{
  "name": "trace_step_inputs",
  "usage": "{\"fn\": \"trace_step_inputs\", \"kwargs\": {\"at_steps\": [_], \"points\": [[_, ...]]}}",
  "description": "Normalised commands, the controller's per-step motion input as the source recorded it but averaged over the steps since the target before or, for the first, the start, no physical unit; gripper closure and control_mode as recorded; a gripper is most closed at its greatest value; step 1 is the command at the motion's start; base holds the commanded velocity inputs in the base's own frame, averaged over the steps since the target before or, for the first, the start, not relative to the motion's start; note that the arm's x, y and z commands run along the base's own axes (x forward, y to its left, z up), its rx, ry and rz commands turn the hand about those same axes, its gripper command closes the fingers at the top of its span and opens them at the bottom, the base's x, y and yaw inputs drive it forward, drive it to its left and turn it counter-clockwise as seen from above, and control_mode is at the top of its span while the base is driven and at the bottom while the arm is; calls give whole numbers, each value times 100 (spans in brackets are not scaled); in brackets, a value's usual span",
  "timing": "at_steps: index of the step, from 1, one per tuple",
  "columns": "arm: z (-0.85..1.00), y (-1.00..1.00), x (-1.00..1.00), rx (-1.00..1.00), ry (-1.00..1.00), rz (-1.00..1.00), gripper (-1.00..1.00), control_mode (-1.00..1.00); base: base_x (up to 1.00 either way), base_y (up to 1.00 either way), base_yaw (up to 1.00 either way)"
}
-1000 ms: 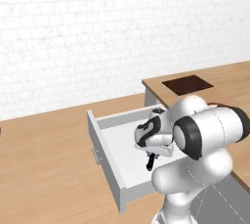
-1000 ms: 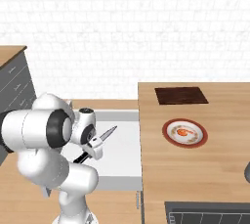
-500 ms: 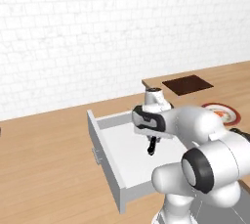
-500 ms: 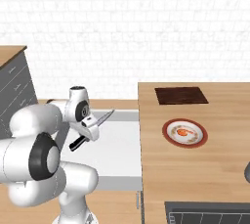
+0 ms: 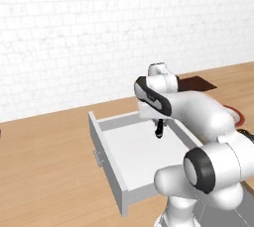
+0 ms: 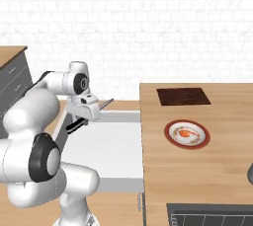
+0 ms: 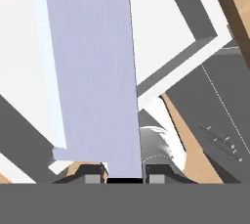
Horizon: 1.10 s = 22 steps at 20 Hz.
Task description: Pick up the knife from the drawer and place it on the cutting board. Then place the meat from the plate to the cutting board.
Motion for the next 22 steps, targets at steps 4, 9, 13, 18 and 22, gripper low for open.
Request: {"fn": "trace_step_inputs", "kwargs": {"at_steps": [4,9,13,18,22], "points": [[44,-34,-84,2,-10,15,100,-100,0,0,0],[9,-29,-100,12,-27,1,100,-100,0,0,0],[3,-12,-44,14,-15,0,100,-100,0,0,0],[0,0,-1,1,0,0,100,-100,0,0,0],[0,0,0,0,0,0,100,-100,0,0,0]]}}
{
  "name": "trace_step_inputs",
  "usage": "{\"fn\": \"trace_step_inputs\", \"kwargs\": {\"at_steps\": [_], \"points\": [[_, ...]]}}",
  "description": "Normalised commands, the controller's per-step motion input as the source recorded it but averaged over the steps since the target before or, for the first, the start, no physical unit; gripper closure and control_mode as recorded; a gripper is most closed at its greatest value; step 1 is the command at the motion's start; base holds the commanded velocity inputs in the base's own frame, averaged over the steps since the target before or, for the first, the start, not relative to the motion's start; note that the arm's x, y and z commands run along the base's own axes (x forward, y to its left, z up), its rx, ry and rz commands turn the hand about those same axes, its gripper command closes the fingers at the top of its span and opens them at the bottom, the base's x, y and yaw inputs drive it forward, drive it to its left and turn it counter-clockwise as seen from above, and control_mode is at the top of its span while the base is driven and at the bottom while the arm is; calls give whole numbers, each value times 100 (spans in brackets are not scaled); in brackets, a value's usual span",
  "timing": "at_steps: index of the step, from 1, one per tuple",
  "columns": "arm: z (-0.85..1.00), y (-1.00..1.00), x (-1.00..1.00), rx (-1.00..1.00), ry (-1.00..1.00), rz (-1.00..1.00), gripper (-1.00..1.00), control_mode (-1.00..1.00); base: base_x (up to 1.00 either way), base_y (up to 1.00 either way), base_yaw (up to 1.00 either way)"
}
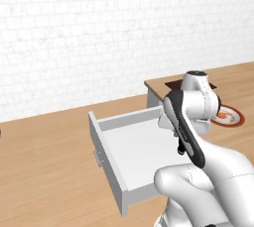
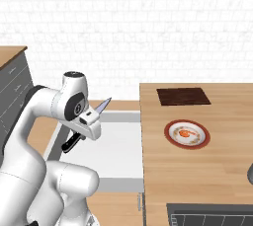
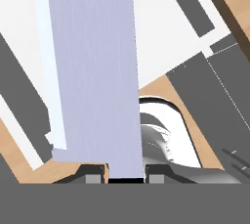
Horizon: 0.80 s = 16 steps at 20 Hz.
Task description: Pick up the knife from the drawer and place it on the cutting board. Then place the meat from the plate to the cutting board.
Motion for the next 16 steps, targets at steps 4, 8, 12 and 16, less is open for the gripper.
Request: {"fn": "trace_step_inputs", "kwargs": {"at_steps": [4,8,12,16], "points": [[0,0,0,0,0,0,100,-100,0,0,0],[0,8,-14,0,-1,1,100,100,-19,12,0],[0,0,0,0,0,0,100,100,-90,73,0],[0,0,0,0,0,0,100,100,-54,100,0]]}}
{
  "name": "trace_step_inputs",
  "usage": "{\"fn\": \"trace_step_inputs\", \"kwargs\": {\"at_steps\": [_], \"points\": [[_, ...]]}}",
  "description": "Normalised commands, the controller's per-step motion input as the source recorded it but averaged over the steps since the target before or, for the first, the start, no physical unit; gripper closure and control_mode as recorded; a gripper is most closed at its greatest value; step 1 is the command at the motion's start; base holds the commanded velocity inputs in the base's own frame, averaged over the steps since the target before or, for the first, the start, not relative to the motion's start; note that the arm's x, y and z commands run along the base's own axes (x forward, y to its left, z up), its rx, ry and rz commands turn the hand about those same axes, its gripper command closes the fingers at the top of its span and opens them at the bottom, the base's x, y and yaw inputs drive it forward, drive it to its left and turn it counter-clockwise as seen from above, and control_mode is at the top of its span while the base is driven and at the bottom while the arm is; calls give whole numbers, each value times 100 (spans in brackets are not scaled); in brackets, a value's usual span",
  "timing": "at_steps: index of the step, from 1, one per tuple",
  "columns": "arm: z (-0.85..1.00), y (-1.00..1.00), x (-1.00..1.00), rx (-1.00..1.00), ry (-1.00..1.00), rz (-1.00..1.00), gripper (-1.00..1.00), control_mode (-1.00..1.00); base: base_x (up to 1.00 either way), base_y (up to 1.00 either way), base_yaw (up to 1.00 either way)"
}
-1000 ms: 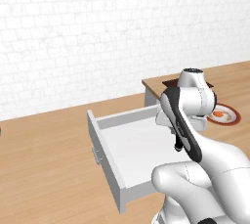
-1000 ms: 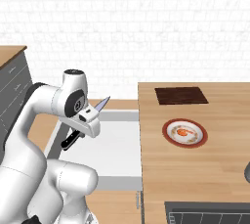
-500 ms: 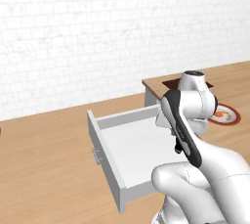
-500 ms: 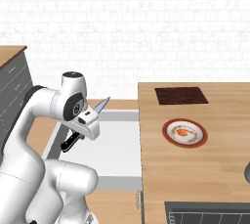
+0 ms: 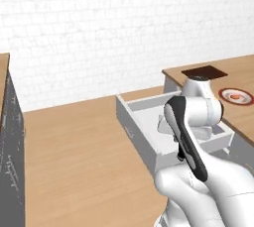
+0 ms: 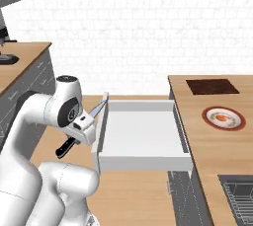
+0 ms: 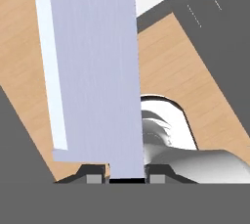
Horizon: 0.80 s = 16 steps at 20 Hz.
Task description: Pick up the knife from the drawer and place it on the cutting board. Then place the meat from the plate to the cutting board.
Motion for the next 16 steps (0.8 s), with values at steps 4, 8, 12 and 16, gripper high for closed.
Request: {"fn": "trace_step_inputs", "kwargs": {"at_steps": [4,8,12,16], "points": [[0,0,0,0,0,0,100,100,-6,100,2],[0,0,0,0,0,0,100,100,22,74,8],[0,0,0,0,0,0,100,100,52,45,8],[0,0,0,0,0,0,100,100,71,7,1]]}}
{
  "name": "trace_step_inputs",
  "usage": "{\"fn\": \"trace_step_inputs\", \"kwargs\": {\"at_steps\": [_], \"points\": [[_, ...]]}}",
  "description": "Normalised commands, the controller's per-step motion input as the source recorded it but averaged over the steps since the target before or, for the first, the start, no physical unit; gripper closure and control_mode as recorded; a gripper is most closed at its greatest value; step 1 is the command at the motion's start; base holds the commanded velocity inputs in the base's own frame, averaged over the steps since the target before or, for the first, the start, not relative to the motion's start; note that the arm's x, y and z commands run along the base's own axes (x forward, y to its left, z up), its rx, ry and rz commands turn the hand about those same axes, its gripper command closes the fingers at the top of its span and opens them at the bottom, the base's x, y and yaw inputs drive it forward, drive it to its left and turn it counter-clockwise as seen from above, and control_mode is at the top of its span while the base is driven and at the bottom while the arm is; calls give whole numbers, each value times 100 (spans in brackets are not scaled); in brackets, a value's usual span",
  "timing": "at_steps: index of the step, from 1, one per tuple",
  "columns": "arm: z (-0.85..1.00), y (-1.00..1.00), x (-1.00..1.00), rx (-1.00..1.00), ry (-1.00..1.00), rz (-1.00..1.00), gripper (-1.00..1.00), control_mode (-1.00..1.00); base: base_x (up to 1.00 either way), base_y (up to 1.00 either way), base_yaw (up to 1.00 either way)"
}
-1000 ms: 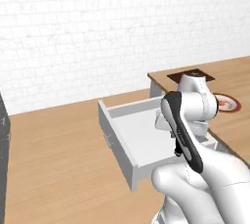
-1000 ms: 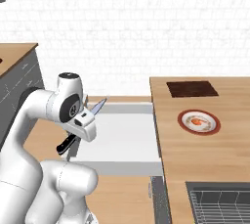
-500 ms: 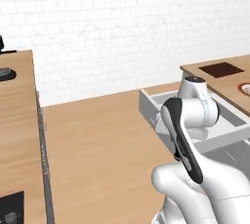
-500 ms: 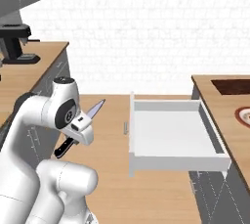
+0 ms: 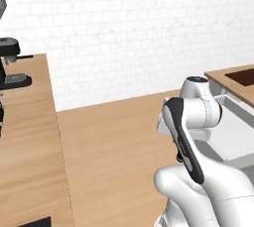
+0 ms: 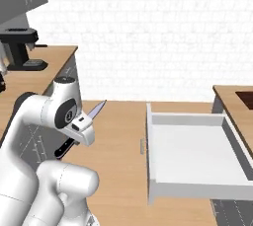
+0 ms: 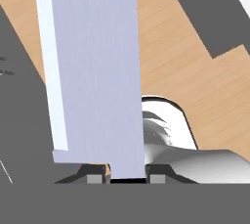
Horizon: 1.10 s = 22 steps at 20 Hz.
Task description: Pick up the knife from the drawer and place it on the cutting board. Then place the meat from the plate to the cutting board.
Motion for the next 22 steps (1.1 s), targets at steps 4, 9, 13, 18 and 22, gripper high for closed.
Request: {"fn": "trace_step_inputs", "kwargs": {"at_steps": [4,9,13,18,22], "points": [[0,0,0,0,0,0,100,100,89,0,0],[0,0,0,0,0,0,100,100,100,20,0],[0,0,0,0,0,0,100,100,100,0,-11],[0,0,0,0,0,0,100,100,100,1,-22],[0,0,0,0,0,0,100,100,100,0,-32]]}}
